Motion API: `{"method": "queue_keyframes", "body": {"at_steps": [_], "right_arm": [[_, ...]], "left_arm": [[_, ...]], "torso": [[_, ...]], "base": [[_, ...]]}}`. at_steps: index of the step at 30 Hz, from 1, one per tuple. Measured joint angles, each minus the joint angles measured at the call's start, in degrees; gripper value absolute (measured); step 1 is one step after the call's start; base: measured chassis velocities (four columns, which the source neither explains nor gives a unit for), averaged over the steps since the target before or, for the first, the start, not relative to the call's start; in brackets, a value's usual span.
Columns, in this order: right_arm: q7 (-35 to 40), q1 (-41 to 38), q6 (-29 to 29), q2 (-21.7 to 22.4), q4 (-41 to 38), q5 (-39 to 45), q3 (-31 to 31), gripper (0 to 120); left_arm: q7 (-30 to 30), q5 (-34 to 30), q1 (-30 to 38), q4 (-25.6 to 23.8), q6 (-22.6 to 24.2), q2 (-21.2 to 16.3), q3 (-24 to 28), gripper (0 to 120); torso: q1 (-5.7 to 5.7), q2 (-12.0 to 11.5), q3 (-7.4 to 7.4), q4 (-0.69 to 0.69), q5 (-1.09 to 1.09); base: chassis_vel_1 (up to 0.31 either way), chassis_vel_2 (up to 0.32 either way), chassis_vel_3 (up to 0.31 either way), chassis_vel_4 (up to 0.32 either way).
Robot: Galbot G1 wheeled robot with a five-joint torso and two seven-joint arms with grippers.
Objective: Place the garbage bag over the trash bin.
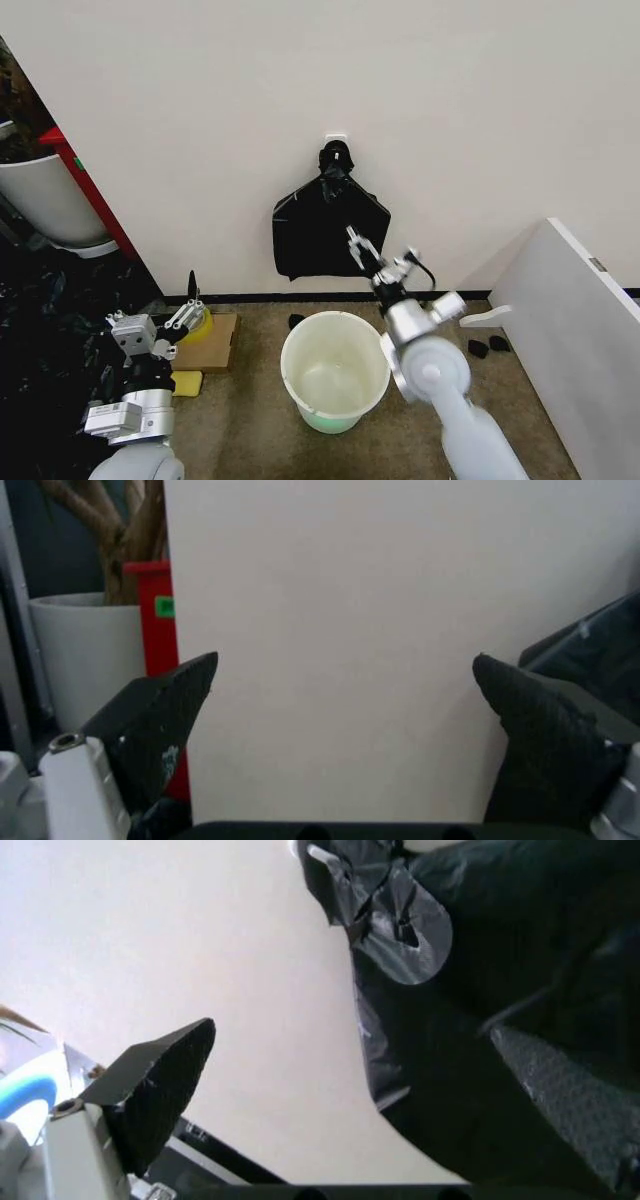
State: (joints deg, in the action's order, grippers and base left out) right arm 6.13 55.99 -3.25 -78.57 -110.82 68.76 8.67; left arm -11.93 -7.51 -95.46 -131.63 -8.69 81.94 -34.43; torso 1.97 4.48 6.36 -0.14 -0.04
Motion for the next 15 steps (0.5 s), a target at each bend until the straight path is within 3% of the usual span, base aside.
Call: {"method": "queue_keyframes", "body": {"at_steps": [5,12,15], "right_arm": [[1.58,-6.47,0.00,-2.90,7.70,-0.95,-1.04,100],[1.65,-9.62,0.25,-5.82,10.93,-1.56,0.74,100],[1.40,-10.43,0.30,-6.36,11.45,-1.71,1.28,90]], "left_arm": [[-1.10,0.91,0.06,0.26,0.14,0.19,0.02,100],[-2.02,0.74,0.07,0.03,0.32,-0.21,-0.17,100],[-2.24,0.69,0.18,0.09,0.34,-0.31,-0.18,100]], "torso": [[0.00,0.00,0.00,0.00,0.00],[0.00,0.00,0.00,-0.01,-0.01],[-0.01,0.00,0.00,-0.01,0.00]], "base": [[0.000,0.000,0.000,0.000],[0.000,0.000,0.000,0.000],[0.000,0.000,0.000,0.000]]}}
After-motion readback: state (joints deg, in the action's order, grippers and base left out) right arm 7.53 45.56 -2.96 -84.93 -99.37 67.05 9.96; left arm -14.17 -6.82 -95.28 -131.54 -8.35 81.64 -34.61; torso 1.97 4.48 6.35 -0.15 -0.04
